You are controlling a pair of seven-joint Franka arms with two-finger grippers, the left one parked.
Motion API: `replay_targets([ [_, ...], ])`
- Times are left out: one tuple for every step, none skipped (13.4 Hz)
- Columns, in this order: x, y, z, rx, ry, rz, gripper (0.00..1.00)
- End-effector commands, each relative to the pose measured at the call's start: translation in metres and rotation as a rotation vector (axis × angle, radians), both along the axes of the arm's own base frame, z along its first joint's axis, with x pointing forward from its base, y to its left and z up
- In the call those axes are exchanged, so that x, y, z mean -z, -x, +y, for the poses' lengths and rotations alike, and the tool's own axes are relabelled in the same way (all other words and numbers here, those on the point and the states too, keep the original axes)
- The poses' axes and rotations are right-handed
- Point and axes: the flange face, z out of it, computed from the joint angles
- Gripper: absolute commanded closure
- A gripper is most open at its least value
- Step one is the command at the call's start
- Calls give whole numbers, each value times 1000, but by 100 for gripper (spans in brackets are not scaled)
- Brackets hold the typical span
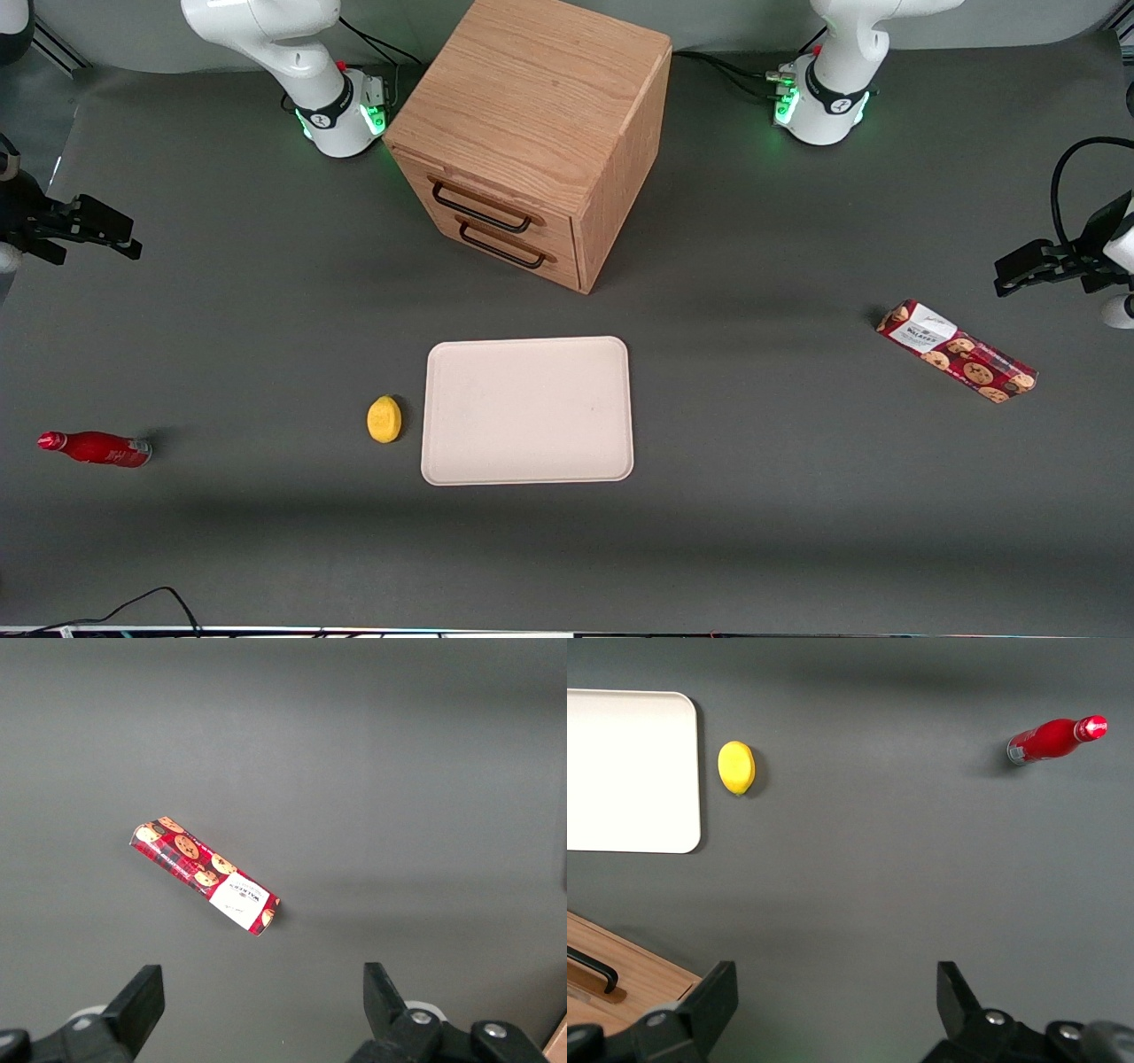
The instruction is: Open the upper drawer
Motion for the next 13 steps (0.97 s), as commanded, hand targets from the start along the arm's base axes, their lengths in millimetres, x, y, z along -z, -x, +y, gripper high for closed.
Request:
replay_targets([
  [-2, 2, -5, 22, -24, 34, 0],
  [-3, 3, -5, 30, -25, 34, 0],
  [-2, 2, -4, 31, -33, 37, 0],
  [-2, 2, -4, 31, -39, 37, 0],
  [-1, 2, -4, 28, -37, 38, 0],
  [-1, 2, -5, 24, -38, 38, 0],
  [0, 2, -8, 28, -39, 39, 0],
  [-1, 3, -8, 28, -41, 38, 0],
  [-1, 2, -7, 27, -39, 38, 0],
  [-2, 3, -7, 27, -40, 38, 0],
  [-3, 3, -5, 22, -39, 35, 0],
  [-4, 3, -1, 14, -39, 34, 0],
  [-5, 4, 6, 2, -40, 32, 0],
])
